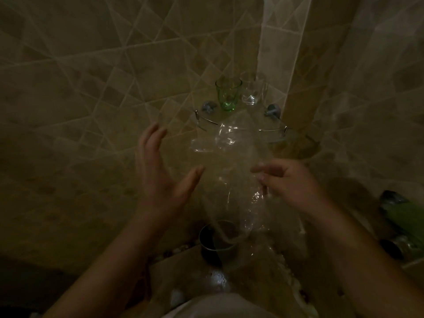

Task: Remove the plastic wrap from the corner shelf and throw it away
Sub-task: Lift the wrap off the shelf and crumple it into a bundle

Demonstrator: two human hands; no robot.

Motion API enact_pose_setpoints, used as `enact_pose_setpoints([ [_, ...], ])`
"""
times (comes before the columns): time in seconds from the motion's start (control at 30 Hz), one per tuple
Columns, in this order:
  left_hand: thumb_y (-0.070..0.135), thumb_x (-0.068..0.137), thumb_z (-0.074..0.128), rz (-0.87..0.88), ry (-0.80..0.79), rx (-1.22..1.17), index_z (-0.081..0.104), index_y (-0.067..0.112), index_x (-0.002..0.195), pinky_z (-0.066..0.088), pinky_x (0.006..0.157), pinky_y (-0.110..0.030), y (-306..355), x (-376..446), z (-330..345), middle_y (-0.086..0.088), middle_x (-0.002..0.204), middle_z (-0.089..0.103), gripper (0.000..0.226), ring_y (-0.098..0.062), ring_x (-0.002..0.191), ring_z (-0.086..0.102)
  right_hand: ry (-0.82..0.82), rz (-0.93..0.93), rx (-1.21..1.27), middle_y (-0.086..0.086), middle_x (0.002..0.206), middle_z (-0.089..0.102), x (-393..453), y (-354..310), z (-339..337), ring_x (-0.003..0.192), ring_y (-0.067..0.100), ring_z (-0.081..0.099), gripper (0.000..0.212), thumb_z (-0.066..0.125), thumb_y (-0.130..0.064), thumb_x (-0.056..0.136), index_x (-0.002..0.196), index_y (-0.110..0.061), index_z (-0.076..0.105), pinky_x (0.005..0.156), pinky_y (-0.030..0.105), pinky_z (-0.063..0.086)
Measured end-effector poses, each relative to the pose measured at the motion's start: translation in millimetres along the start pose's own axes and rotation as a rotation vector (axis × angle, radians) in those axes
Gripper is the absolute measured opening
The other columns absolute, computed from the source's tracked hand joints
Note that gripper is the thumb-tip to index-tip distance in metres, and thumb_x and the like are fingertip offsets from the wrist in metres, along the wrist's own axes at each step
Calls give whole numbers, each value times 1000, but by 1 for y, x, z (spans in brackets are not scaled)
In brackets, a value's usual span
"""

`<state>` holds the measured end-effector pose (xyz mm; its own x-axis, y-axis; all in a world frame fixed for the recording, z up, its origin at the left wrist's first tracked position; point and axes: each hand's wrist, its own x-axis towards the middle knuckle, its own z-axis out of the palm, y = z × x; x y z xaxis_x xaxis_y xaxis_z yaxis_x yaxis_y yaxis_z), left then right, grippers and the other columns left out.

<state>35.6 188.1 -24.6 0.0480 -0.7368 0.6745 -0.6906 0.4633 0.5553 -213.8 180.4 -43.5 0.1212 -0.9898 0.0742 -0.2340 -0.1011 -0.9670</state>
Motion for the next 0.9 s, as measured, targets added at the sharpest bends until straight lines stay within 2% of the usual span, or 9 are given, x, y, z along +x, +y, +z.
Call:
enact_pose_setpoints([
  [0.07,56,61,81,-463,-193,-273,15,29,146,28,112,-34,-13,-24,11,-13,155,24,112,-22,139,29,0,46,126,-9,76,76,-4,9,-2,68,6,67,24,63,-3,84,85,-24,74,57,22,48],
  [0.1,50,58,85,-711,-317,-529,15,33,147,35,109,-41,-16,-32,16,-12,155,29,114,-25,137,35,-5,73,171,-5,75,75,-6,14,-3,66,9,67,23,63,-3,84,85,-23,74,58,24,48],
  [0.17,32,60,87,-1026,-505,-984,39,27,137,55,84,-42,-25,-46,25,-12,133,61,91,-27,114,62,-41,119,235,-2,76,75,-10,23,-2,65,9,66,20,63,-5,83,89,-21,75,58,23,49],
  [0.2,28,62,83,-1066,-567,-1079,53,21,123,58,72,-38,-29,-50,27,-9,116,71,68,-25,100,69,-59,148,246,-2,77,75,-12,28,0,66,9,65,19,63,-7,84,91,-21,74,58,24,49],
  [0.3,25,73,73,-1031,-658,-1141,59,16,103,58,63,-35,-35,-61,35,-8,103,75,34,-21,85,71,-57,196,267,0,73,73,-16,38,6,67,17,63,18,61,-8,86,93,-19,73,56,29,48],
  [0.47,31,67,81,-984,-686,-925,58,14,118,51,92,-44,-31,-62,47,-8,115,72,58,-24,109,66,-52,209,360,-3,68,72,-18,44,7,57,10,63,23,59,-4,87,88,-20,75,48,20,45],
  [0.6,40,61,78,-1106,-786,-1032,74,27,98,59,62,-32,-29,-58,46,4,94,78,40,-12,81,74,-103,287,457,-3,71,73,-18,49,3,58,10,64,18,60,-9,85,88,-20,75,43,20,43],
  [0.77,8,81,68,-1117,-702,-1122,73,9,87,58,60,-34,-25,-56,57,-12,84,75,8,-23,71,71,-53,329,466,2,67,74,-18,61,-1,55,13,65,15,63,-8,83,78,-16,74,45,21,47],
  [0.9,4,90,59,-1063,-664,-993,57,-9,109,52,70,-40,-30,-51,50,-18,83,63,23,-29,73,60,-49,323,305,3,60,68,-17,66,-12,51,13,61,14,64,-18,85,72,-14,69,48,23,47],
])
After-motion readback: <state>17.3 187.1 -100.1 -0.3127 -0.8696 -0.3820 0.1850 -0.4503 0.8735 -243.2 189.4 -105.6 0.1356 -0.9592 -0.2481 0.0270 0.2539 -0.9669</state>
